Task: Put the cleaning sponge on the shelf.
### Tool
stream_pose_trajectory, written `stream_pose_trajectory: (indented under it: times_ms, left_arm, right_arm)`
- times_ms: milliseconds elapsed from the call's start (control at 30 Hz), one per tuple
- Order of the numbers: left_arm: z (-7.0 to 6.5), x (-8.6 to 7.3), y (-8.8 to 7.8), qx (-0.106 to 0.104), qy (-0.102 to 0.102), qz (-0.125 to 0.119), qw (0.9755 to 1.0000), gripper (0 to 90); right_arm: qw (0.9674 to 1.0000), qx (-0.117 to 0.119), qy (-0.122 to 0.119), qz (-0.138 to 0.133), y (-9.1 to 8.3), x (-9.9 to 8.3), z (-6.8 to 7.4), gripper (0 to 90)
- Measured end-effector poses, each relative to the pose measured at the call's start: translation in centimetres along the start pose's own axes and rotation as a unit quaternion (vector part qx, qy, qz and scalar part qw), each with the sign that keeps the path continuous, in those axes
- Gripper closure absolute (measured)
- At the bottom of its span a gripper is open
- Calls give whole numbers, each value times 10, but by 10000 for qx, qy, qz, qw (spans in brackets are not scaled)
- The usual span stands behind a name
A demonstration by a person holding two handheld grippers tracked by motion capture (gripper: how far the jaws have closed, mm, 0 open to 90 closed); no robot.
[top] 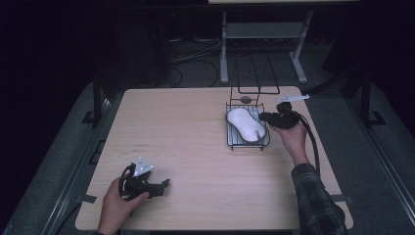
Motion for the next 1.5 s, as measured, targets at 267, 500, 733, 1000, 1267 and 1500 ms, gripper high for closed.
stream_pose_trajectory:
  times_ms: [267,500,733,1000,1267,1500]
  left_arm:
    - [0,0,0,0,1,1,10000,127]
    - [0,0,0,1,0,0,10000,127]
    - [0,0,0,9,-10,2,10000,127]
    - [0,0,0,10,-15,1,10000,127]
    - [0,0,0,10,-13,2,10000,126]
    - [0,0,0,9,-14,0,10000,126]
  right_arm:
    - [9999,48,-128,63,-13,-17,3,890]
    - [9999,29,-153,26,-29,-27,4,806]
    - [10000,55,-52,54,-48,-41,7,634]
    - [10000,-3,-67,71,-64,-55,7,424]
    - [9995,-204,-140,213,-76,-73,10,306]
    - [9987,-269,-245,364,-90,-89,15,287]
Point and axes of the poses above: each handheld gripper's, and its own axes: y roughly forward along the jaws, x roughly out of its top, z roughly to its left, the point moved 9 cm from there along y, roughly forward along the jaws
